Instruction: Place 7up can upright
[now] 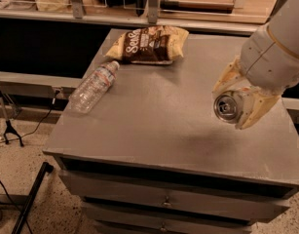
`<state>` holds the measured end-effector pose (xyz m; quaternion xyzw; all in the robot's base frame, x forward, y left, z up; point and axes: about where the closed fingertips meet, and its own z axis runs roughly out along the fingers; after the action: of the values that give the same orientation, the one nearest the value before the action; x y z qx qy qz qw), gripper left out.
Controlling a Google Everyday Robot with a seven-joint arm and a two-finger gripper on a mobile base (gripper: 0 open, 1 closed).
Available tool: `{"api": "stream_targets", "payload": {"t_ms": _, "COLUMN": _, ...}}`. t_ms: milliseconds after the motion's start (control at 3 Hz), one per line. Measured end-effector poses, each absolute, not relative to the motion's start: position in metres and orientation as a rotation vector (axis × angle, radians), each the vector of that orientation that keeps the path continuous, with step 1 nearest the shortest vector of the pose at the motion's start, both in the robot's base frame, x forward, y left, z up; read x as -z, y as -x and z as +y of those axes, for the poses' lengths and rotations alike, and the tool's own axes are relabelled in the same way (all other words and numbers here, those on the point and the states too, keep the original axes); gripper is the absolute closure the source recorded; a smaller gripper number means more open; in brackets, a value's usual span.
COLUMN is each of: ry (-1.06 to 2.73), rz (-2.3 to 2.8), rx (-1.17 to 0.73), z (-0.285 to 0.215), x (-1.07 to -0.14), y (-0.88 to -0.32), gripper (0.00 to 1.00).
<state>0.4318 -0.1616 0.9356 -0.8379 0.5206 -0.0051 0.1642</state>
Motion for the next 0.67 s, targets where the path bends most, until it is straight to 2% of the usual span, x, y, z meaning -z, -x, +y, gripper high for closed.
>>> {"api": "stream_targets", "payload": {"t_ms": 667, "ry": 1.899, "rz": 1.644, "rx": -0.328, "z": -0.192, "x": -0.971, "y": -0.470, "gripper": 1.00}}
